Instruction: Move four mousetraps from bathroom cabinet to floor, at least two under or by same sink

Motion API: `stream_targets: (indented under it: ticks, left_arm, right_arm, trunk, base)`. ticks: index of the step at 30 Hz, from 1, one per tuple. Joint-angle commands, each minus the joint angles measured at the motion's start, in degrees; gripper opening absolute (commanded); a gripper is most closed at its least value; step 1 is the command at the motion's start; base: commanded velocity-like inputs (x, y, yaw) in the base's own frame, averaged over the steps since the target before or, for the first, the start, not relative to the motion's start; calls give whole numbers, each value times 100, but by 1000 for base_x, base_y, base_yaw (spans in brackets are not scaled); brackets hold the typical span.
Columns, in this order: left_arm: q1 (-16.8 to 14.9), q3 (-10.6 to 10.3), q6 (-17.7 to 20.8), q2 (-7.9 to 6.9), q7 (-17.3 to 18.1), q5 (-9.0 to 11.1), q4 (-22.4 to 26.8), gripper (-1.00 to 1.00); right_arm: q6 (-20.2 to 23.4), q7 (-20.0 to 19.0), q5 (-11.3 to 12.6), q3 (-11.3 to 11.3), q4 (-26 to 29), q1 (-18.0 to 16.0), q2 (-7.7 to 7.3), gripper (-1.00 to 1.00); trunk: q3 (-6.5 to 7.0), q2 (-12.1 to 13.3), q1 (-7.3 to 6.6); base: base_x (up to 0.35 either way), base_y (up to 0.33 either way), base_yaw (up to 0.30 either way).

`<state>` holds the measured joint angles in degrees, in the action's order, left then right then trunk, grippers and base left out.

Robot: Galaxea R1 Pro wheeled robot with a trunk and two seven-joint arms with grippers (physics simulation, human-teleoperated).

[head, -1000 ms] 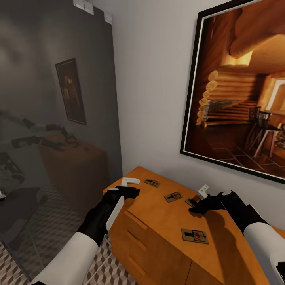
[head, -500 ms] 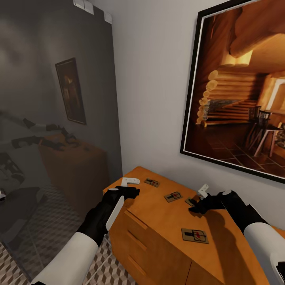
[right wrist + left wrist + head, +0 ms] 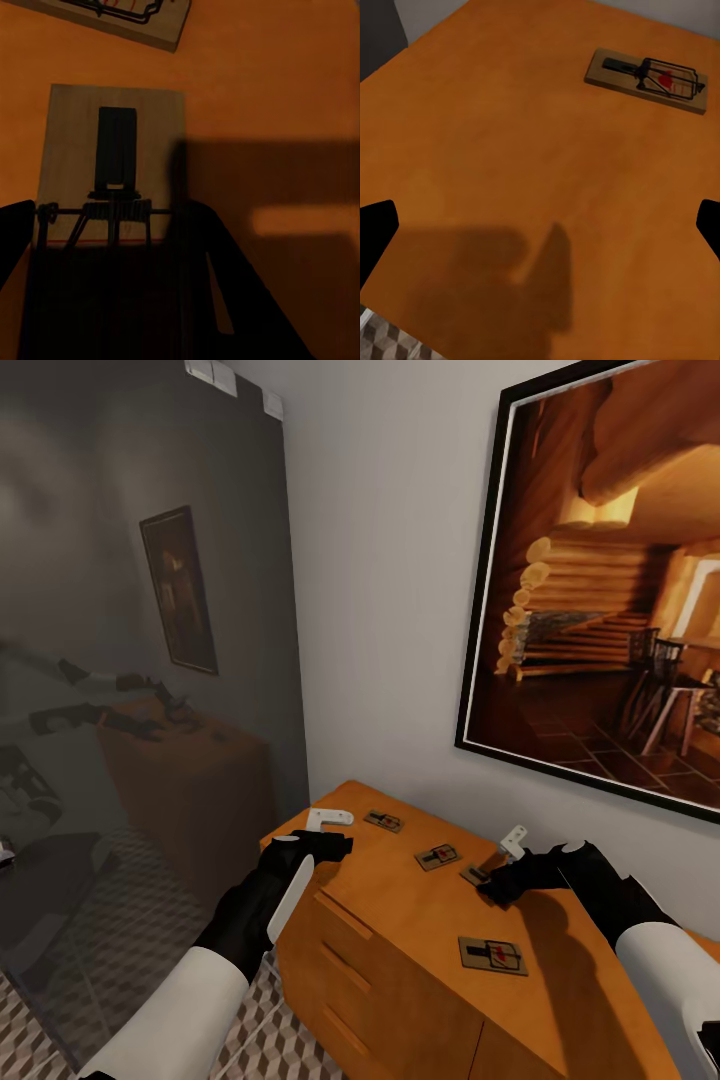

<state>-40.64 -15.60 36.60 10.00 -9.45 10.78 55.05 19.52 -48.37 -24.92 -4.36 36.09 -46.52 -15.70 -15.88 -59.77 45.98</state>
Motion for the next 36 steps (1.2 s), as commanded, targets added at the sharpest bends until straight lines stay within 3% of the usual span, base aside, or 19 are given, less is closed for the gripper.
stream_targets:
  ticks: [1,30,36]
  left_arm:
    - [-5,-8,22,0,-48,56,6,100]
    - [-5,-13,15,0,-48,39,15,100]
    - [-5,-13,6,0,-55,39,15,100]
  right_arm:
    - [49,-32,-44,-30,-15,3,-3,-100]
    - [52,-32,-57,-39,-15,3,6,-100]
    - [52,-32,-56,-39,-15,3,6,-100]
  trunk:
    - [-10,-4,1]
    - [-10,-4,1]
    - [98,236,-130]
  base:
    - [0,0,0]
    - [0,0,0]
    - [0,0,0]
